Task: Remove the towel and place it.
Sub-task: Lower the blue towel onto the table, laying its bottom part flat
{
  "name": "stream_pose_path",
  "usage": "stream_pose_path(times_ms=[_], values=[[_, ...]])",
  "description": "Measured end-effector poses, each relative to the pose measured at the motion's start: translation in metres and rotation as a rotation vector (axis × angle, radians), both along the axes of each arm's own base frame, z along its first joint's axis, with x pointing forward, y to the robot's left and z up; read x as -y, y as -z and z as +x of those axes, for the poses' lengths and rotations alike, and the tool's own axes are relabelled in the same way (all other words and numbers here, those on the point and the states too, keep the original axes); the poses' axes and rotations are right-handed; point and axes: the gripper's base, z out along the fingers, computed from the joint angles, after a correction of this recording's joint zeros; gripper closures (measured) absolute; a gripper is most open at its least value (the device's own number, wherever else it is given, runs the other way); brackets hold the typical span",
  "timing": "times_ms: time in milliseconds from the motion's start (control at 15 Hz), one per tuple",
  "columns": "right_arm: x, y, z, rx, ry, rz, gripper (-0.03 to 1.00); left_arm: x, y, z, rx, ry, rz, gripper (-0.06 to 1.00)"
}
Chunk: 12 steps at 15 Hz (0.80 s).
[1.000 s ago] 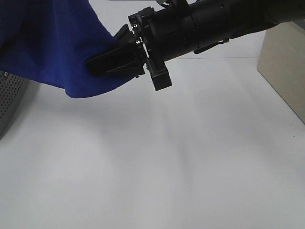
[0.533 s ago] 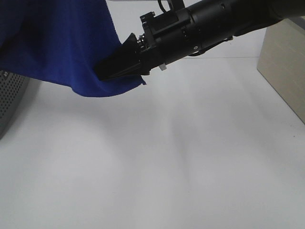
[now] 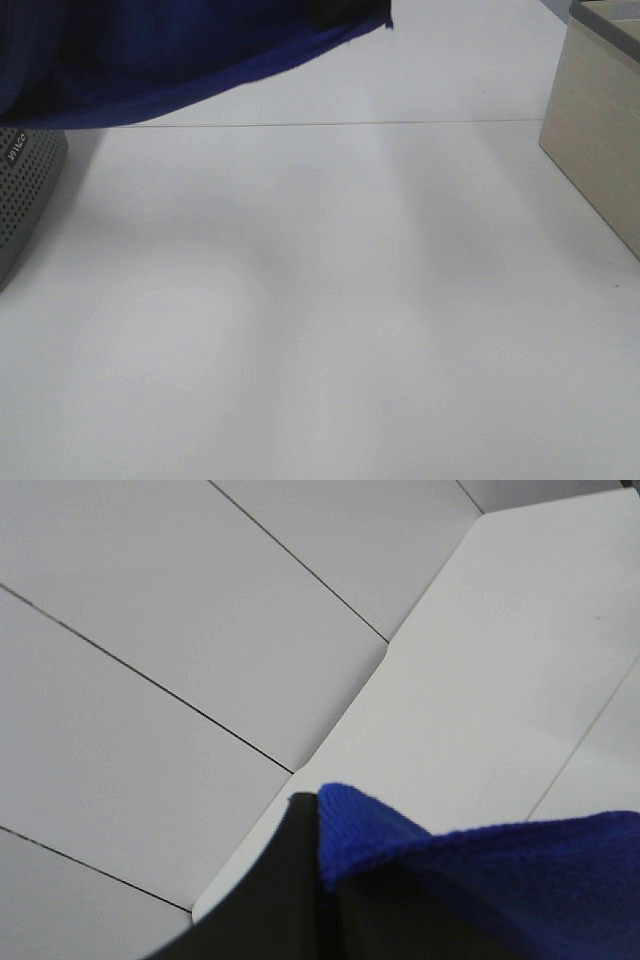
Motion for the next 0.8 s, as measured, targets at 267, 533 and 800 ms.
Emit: stream_pose_path(times_ms=[267, 533, 800], values=[[0.021, -0.046, 0.008, 0.155, 0.201, -0.123, 0.95, -0.017, -0.009, 0.015, 0.026, -0.049, -0.240, 0.94], [0.042, -0.111, 0.015, 0.547, 0.314, -0.183, 0.95, -0.024, -0.021, 0.034, 0.184, 0.025, -0.337, 0.94], [0.043, -0.131, 0.022, 0.759, 0.351, -0.135, 0.95, -0.014, -0.014, 0.063, 0.305, 0.141, -0.355, 0.94]])
